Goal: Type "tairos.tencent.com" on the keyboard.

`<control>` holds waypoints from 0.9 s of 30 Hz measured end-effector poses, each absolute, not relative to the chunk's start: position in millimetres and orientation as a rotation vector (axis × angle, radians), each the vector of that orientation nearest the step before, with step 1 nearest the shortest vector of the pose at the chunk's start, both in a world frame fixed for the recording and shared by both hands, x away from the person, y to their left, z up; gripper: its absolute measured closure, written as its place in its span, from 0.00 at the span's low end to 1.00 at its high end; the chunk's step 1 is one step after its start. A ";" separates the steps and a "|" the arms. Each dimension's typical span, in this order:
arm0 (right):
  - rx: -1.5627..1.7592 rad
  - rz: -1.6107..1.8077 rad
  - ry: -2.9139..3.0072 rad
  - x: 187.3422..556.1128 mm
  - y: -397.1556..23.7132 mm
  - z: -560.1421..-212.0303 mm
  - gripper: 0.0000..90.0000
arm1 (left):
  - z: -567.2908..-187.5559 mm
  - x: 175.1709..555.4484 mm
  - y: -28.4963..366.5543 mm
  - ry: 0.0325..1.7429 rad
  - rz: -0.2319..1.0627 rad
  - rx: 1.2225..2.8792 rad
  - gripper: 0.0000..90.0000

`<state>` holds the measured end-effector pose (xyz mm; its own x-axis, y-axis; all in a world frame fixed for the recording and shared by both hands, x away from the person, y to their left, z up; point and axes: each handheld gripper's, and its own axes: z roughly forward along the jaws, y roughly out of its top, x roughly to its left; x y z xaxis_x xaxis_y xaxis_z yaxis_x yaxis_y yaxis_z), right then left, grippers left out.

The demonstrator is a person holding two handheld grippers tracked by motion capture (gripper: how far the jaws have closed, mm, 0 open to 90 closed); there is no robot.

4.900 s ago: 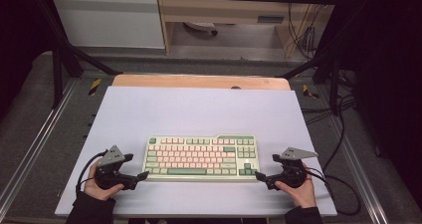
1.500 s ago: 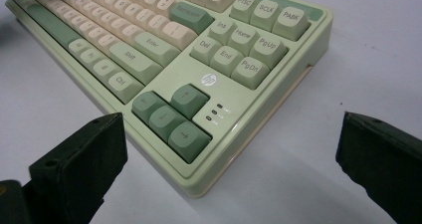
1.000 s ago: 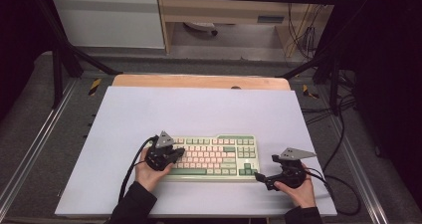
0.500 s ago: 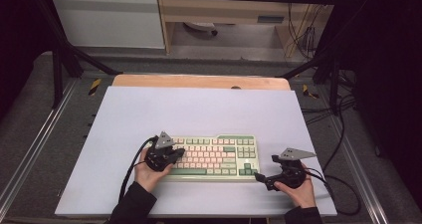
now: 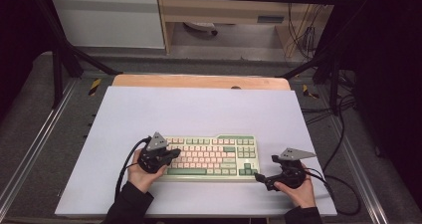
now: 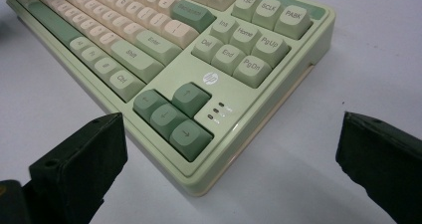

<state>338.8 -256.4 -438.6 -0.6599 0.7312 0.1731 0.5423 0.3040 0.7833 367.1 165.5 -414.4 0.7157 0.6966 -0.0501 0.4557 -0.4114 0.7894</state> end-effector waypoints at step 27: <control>1.166 1.281 2.352 338.4 -256.6 -438.6 0.00 | -411.4 356.1 201.1 0.921 0.397 2.054 1.00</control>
